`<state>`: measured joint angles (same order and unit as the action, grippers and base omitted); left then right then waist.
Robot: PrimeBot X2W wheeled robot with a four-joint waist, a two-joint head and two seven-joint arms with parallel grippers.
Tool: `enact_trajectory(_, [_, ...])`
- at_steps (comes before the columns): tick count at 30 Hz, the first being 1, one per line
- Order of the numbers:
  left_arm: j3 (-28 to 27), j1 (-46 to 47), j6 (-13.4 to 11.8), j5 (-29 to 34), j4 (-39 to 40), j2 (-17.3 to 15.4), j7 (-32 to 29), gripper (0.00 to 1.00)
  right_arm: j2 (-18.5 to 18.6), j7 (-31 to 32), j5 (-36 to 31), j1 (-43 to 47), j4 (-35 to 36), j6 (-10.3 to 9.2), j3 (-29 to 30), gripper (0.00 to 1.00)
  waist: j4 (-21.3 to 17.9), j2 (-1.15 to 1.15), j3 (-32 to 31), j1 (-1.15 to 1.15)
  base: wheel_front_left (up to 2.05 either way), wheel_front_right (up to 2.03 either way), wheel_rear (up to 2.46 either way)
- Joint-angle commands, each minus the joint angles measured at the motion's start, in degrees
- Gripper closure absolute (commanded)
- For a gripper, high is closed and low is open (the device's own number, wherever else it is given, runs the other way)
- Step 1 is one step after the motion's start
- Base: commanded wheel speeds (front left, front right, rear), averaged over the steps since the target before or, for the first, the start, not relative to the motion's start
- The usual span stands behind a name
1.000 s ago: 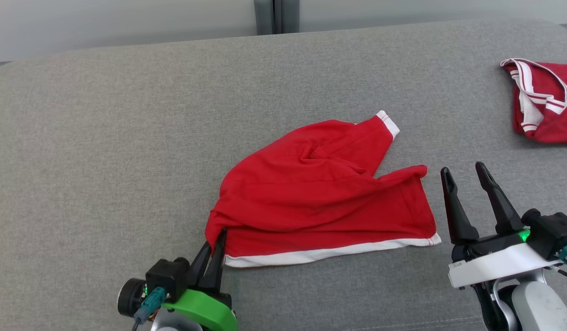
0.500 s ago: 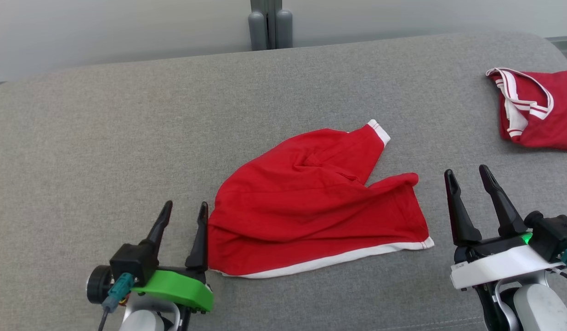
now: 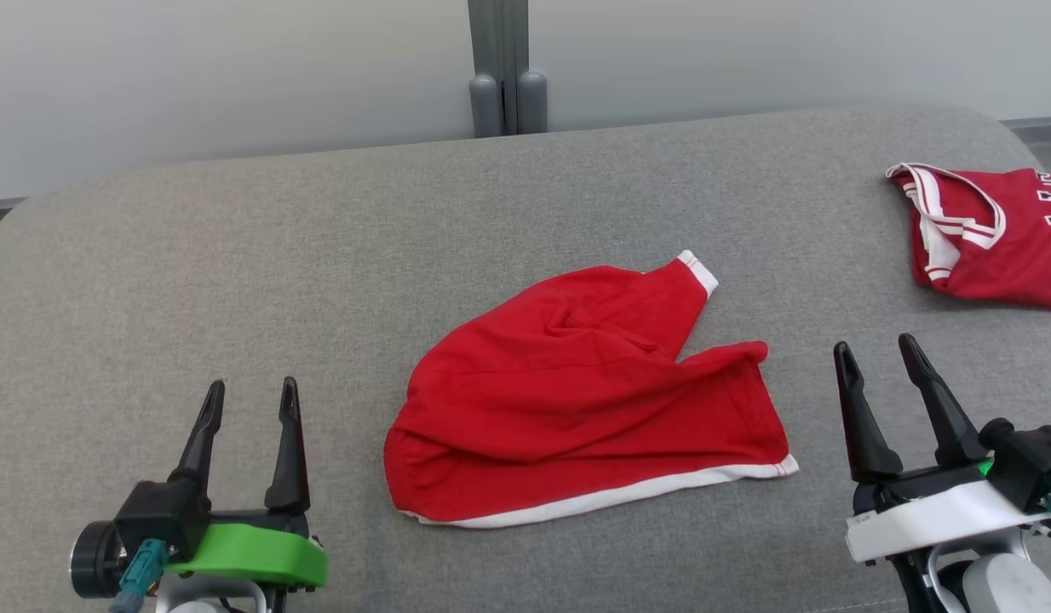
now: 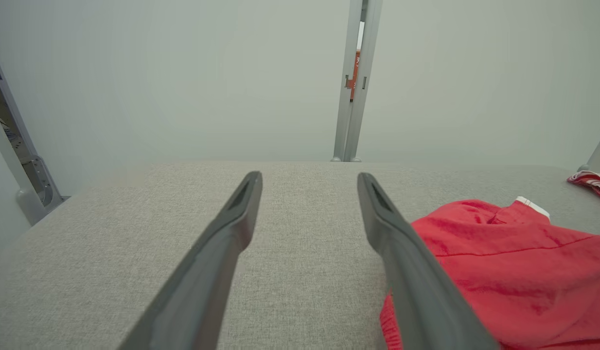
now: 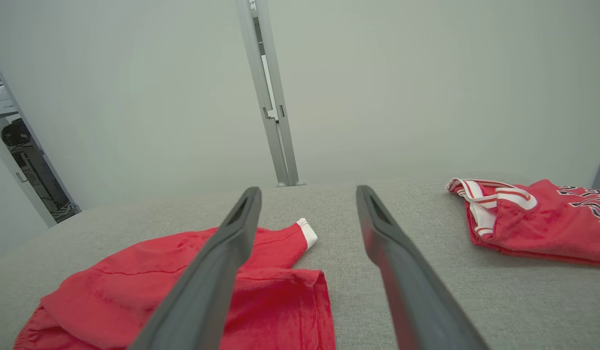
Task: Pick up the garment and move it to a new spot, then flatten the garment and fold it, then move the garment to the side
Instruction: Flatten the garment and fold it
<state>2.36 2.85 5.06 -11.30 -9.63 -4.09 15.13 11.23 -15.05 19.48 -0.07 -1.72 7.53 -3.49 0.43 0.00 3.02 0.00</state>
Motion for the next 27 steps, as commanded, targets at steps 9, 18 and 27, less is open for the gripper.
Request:
enact_trajectory(9, [-2.37,-2.70,0.55,1.51,1.23,-0.42,-0.02,0.00,-0.54,-0.15,-1.15,3.38,1.29,-0.10,1.75,0.00,0.08,0.00,-1.82,0.00,0.00,0.00,0.00])
enact_trajectory(18, [-3.37,-3.54,0.97,0.77,1.48,-0.97,-0.02,0.00,-1.02,-0.15,-2.11,4.32,1.26,-0.10,2.14,0.00,0.64,0.00,-2.65,0.00,0.00,0.00,0.00])
enact_trajectory(27, [-1.70,-3.10,1.01,0.89,2.81,-1.52,-1.32,0.00,-1.48,-0.15,-2.72,4.14,0.39,-0.10,2.03,0.00,1.27,0.00,-2.84,0.00,0.00,0.00,0.00])
